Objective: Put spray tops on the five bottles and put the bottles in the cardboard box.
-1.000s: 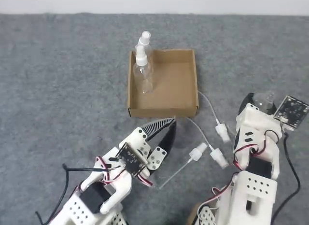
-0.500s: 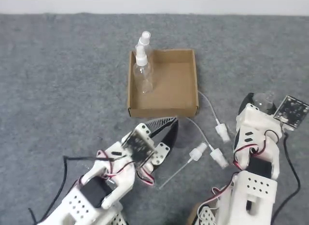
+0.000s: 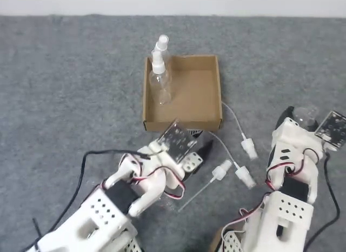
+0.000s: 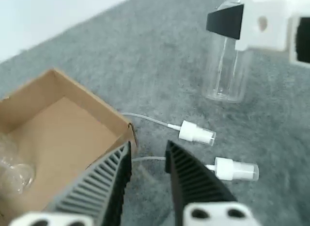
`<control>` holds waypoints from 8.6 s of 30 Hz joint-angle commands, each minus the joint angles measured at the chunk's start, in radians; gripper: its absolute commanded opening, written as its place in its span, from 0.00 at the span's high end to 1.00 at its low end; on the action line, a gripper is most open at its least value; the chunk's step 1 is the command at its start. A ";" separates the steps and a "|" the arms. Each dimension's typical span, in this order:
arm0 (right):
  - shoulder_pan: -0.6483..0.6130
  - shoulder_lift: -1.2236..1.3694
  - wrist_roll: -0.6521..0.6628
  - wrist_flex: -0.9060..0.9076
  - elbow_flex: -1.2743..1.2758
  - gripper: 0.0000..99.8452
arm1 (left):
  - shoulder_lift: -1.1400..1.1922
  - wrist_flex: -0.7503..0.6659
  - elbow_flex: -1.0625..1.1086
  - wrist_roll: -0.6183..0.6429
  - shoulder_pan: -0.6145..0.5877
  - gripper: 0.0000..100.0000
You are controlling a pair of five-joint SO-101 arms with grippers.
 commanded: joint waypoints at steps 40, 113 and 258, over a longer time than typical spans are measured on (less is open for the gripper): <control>0.065 -0.033 -0.012 -0.028 -0.048 0.93 | 1.280 0.585 -1.030 0.015 0.135 0.84; 0.039 -0.033 -0.006 -0.027 -0.044 0.93 | 1.550 0.795 -1.230 -0.003 0.167 0.99; -0.498 -0.035 0.334 -0.016 0.032 0.94 | -0.740 0.021 0.030 0.724 -0.379 0.99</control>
